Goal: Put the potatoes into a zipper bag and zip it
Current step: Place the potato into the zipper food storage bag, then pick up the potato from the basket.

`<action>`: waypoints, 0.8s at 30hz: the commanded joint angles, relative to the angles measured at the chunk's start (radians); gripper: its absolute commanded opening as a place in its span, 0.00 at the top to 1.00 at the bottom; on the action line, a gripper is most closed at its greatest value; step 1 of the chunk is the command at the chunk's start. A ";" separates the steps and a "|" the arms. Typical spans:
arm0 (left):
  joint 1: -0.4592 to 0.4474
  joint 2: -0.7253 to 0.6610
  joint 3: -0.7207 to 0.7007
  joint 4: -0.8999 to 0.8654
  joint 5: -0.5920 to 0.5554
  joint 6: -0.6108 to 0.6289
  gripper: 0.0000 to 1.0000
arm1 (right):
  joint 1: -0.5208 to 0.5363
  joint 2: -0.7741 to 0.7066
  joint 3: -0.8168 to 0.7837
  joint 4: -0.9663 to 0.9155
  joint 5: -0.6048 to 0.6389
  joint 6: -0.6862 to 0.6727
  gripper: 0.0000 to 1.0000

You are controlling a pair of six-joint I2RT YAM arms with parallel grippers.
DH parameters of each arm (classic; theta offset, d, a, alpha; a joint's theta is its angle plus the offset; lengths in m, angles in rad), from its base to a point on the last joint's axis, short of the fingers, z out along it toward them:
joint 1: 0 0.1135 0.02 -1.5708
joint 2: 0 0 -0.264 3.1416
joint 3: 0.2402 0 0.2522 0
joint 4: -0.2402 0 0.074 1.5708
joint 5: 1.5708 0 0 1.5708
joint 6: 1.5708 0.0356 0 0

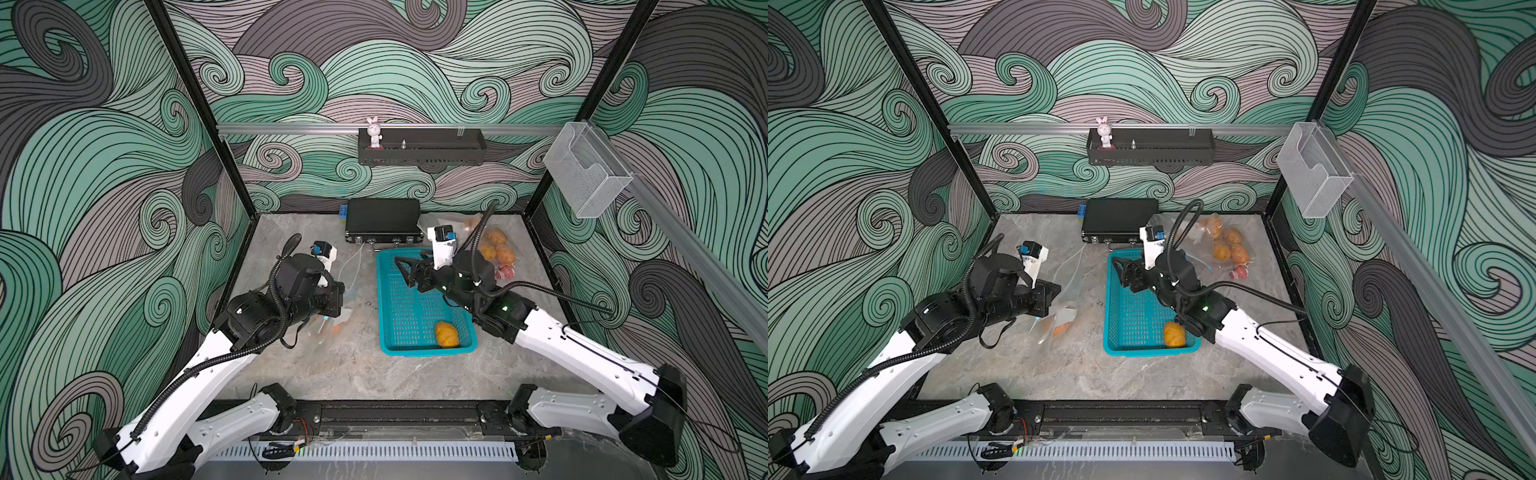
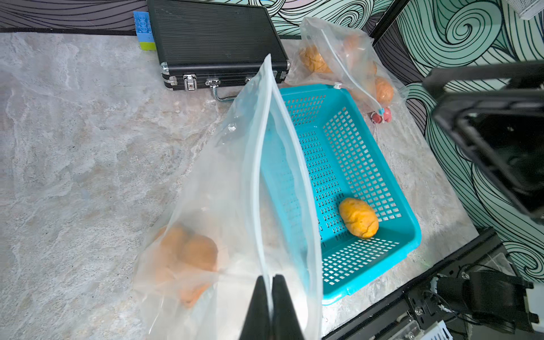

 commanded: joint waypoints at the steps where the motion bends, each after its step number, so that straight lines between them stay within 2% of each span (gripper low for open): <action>1: 0.008 -0.014 -0.008 0.003 -0.014 0.033 1.00 | -0.024 0.024 -0.040 -0.447 0.004 0.022 0.20; 6: 0.008 -0.022 -0.017 0.003 -0.009 0.035 1.00 | -0.031 0.091 -0.120 -0.592 0.045 0.020 0.16; 15: 0.009 -0.019 -0.025 -0.014 -0.014 0.052 1.00 | -0.031 0.218 -0.195 -0.544 0.102 0.048 0.17; 24: 0.010 -0.019 -0.033 -0.014 -0.010 0.059 1.00 | -0.029 0.350 -0.196 -0.470 0.002 0.080 0.24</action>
